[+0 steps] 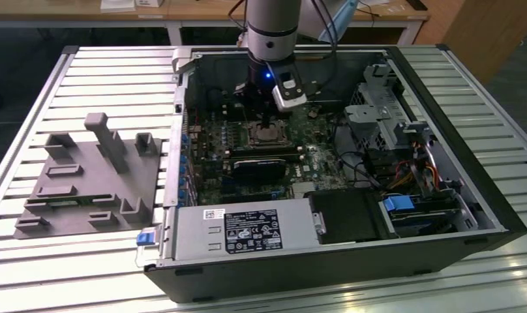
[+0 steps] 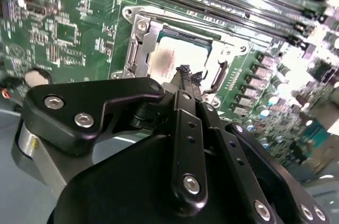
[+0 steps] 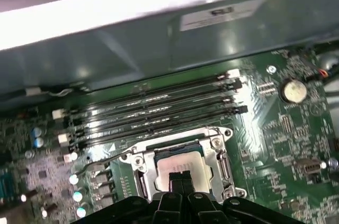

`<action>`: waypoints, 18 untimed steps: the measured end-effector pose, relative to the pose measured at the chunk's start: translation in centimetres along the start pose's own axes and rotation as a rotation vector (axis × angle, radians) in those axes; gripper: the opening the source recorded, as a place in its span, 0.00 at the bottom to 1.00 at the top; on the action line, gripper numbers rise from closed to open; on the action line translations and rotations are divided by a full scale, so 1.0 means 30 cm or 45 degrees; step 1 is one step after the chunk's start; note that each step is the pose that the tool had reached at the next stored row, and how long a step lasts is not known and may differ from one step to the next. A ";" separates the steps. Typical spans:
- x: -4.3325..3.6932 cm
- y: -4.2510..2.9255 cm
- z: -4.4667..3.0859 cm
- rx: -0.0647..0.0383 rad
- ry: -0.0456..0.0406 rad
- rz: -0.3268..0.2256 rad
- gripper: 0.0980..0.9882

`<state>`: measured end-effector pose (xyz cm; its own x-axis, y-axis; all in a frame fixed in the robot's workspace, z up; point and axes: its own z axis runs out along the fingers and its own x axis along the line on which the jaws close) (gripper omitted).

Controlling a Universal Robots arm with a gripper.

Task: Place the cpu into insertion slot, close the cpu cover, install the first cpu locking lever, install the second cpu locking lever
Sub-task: 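Close the cpu cover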

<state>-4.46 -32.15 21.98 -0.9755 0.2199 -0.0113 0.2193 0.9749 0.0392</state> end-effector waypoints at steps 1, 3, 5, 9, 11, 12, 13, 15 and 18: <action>0.000 0.000 0.000 0.000 0.000 -0.023 0.00; 0.000 0.000 0.001 -0.002 -0.004 -0.064 0.00; 0.001 0.000 0.001 -0.004 -0.014 -0.075 0.00; 0.002 0.000 0.000 -0.004 -0.017 -0.069 0.00; 0.002 0.000 -0.003 -0.003 -0.018 -0.058 0.00; 0.002 0.000 -0.006 -0.004 -0.018 -0.052 0.00; 0.002 0.000 -0.009 -0.004 -0.019 -0.046 0.00; 0.002 0.000 -0.016 -0.004 -0.020 -0.037 0.00; 0.002 0.001 -0.030 -0.004 -0.021 -0.029 0.00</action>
<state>-4.52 -32.15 22.88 -0.9798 0.1979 -0.0286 0.1967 0.9796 0.0417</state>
